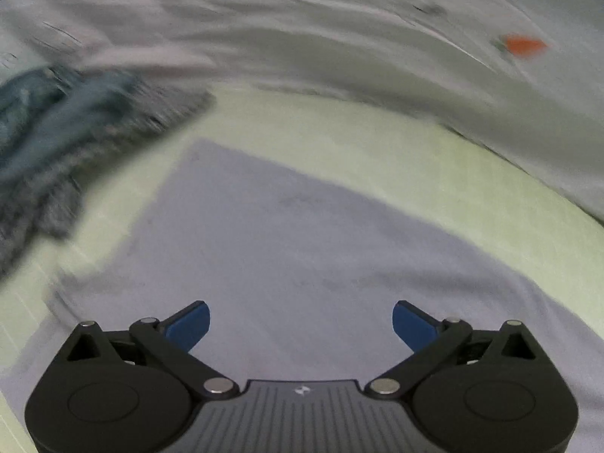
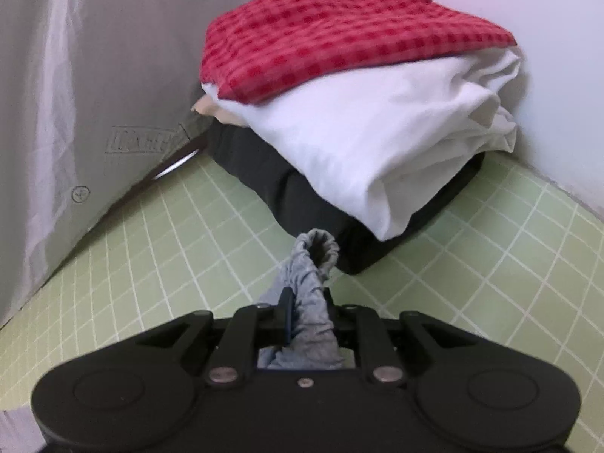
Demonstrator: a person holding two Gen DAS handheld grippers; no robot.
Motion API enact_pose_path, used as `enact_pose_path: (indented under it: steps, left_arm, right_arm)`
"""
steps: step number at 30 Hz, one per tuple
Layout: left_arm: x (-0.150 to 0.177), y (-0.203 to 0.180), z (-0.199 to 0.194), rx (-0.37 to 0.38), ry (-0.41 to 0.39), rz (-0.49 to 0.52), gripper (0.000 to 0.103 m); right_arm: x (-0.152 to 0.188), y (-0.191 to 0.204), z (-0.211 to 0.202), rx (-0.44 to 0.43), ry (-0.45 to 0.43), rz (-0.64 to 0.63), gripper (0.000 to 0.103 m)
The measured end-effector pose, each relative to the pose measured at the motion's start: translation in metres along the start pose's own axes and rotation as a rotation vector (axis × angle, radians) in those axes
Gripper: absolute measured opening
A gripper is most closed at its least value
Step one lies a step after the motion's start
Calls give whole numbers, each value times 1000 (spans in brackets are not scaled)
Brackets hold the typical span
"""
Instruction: Fold clothes
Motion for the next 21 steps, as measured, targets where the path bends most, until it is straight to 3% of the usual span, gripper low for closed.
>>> enact_pose_path:
  steps: [2, 4, 5, 10, 13, 17, 18, 19, 20, 21]
  left_arm:
    - [-20, 21, 22, -39, 14, -6, 96]
    - [-40, 42, 44, -79, 28, -12, 80]
    - [-49, 52, 54, -94, 35, -15, 77]
    - [-82, 84, 104, -86, 43, -66, 77]
    - [-98, 90, 125, -42, 39, -83, 77]
    - [-114, 89, 137, -15, 14, -46, 77]
    - [-116, 88, 138, -11, 9, -46, 64]
    - [-119, 86, 136, 0, -1, -33, 33]
    - [-122, 83, 135, 13, 2, -14, 15]
    - [-125, 80, 134, 22, 2, 5, 3]
  right_arm:
    - [-3, 1, 4, 6, 15, 30, 14]
    - [-6, 3, 7, 3, 27, 77, 15]
    - [-7, 5, 8, 5, 30, 85, 16]
    - [-10, 23, 14, 78, 51, 58, 19]
    - [-11, 32, 16, 133, 43, 17, 19]
    - [-11, 40, 16, 177, 29, 10, 18]
    - [-11, 42, 16, 184, 26, 10, 18]
    - [-10, 45, 16, 189, 25, 12, 18]
    - [-9, 48, 16, 188, 22, 16, 17]
    - [-9, 50, 14, 180, 17, 22, 16]
Point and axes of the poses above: each gripper's, at about its wrist camera, not at the fingertips, and z roughly the way its jaws point, y to its left, x to its underside, the point moved 2 cm from there along z, roughly the way its jaws point, and after that the axes turned 4 degrees about z, right-handed, at the moved point
